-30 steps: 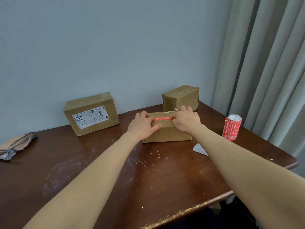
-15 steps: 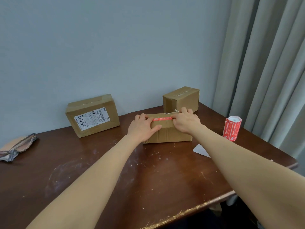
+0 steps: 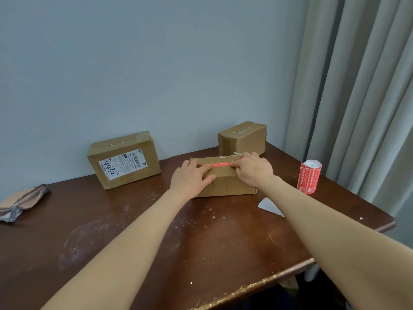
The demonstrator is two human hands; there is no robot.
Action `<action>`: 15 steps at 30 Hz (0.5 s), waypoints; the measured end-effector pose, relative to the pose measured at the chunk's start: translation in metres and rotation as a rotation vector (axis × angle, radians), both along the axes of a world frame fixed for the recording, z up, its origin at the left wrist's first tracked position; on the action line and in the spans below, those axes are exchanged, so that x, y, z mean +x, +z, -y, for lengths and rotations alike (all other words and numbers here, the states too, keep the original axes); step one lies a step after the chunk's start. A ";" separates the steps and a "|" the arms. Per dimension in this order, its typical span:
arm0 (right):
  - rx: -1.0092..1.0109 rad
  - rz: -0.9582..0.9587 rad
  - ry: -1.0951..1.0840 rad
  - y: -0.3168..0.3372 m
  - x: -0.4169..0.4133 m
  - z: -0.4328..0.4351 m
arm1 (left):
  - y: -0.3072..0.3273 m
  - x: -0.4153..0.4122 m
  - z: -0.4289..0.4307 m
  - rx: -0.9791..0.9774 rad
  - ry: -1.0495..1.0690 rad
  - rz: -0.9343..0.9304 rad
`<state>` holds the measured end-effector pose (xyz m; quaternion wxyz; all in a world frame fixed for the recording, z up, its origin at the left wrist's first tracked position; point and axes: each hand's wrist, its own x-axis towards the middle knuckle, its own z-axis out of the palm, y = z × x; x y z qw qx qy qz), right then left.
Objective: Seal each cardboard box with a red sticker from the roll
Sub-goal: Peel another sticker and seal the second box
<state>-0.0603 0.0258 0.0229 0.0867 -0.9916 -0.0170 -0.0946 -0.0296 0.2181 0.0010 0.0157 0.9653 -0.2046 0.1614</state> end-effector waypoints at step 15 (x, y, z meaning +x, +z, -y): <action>-0.048 -0.019 0.071 -0.011 0.011 -0.023 | -0.005 -0.001 0.020 0.082 0.014 -0.050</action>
